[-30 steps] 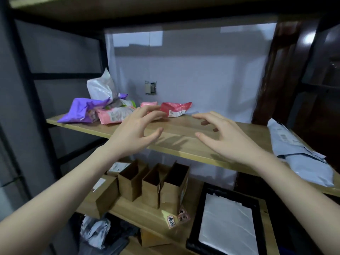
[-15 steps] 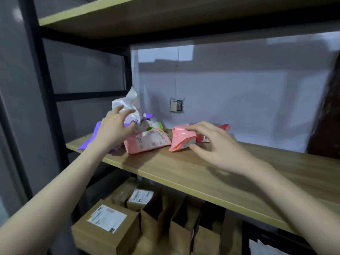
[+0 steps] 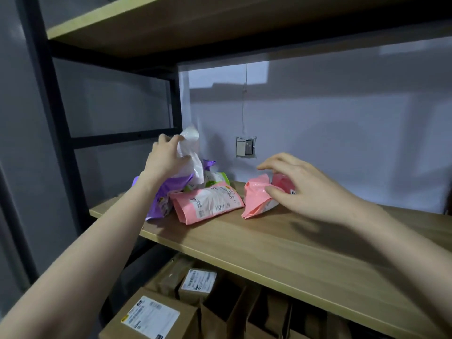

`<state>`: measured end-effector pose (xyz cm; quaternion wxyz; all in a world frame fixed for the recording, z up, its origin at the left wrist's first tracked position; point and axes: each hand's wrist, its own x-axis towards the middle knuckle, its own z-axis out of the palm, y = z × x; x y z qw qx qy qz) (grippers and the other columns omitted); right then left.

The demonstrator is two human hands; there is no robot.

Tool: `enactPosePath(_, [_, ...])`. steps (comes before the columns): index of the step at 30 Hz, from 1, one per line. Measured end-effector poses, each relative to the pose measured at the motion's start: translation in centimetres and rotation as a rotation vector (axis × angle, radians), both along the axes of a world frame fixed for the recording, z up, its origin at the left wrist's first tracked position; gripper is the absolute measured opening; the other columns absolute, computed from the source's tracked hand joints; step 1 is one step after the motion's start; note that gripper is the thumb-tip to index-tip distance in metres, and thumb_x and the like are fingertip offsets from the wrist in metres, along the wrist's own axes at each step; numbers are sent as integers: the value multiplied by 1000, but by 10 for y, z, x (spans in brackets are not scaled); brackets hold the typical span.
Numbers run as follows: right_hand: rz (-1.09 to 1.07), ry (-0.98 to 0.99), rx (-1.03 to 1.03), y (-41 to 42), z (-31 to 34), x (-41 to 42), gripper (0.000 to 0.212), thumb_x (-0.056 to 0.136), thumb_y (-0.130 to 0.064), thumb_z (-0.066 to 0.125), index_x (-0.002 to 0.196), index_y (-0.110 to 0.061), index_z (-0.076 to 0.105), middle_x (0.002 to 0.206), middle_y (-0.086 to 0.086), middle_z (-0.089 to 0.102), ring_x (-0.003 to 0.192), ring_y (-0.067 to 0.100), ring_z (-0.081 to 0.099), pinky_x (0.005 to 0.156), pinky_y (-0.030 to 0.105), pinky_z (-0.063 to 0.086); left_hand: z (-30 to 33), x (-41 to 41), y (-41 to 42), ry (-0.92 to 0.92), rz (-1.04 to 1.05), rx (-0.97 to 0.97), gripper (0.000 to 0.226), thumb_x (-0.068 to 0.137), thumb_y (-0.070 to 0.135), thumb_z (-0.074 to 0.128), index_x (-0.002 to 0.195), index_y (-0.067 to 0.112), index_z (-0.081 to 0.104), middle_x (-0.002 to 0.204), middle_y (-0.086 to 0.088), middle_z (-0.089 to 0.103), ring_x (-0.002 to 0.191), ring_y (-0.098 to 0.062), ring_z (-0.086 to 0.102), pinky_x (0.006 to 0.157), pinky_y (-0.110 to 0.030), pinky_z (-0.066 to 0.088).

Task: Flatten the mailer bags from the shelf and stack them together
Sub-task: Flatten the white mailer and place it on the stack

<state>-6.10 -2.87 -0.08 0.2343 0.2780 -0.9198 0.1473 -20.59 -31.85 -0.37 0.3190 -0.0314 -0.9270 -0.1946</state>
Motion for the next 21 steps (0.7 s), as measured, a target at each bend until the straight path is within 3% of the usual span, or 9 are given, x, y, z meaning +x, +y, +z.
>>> enactPosePath(3, [-14,-4,2,-1,0,-5,38,89,-30,51,126,-34,49,125,-17,44,109,13,52,90,40,46,1,1,10,205,-79,5,32,86,13,60,118,16,61,112,-12,52,99,-32,54,76,-37,47])
enactPosePath(6, [-24,2,-3,-2,-1,-9,37,88,-30,50,125,-36,48,123,-18,43,107,13,52,87,41,47,9,6,23,356,-135,23,27,85,5,54,106,15,68,101,-9,56,85,-30,56,67,-37,47])
enactPosePath(14, [-64,72,-54,3,5,-5,42,91,-33,48,133,-27,42,130,-10,44,120,13,46,93,40,44,30,49,76,684,-384,186,16,87,9,57,102,12,62,99,3,57,89,-14,57,73,-36,50])
enactPosePath(17, [-88,45,-214,8,8,-3,44,93,-39,46,134,-25,39,130,-8,47,120,9,46,96,33,41,30,72,99,729,-518,240,18,86,3,60,104,7,61,97,-1,61,86,-11,58,75,-32,50])
enactPosePath(19, [-80,-85,-462,12,13,-1,46,92,-43,46,134,-24,40,123,-7,52,112,7,51,92,25,38,26,85,114,728,-604,236,22,85,-2,60,106,5,60,98,-3,62,89,-13,59,78,-32,51])
enactPosePath(21, [-54,-226,-753,19,19,2,50,90,-50,46,133,-25,39,118,-6,56,107,10,56,95,31,43,18,97,128,715,-670,179,25,85,-6,58,107,5,60,99,-1,61,91,-15,58,79,-33,51])
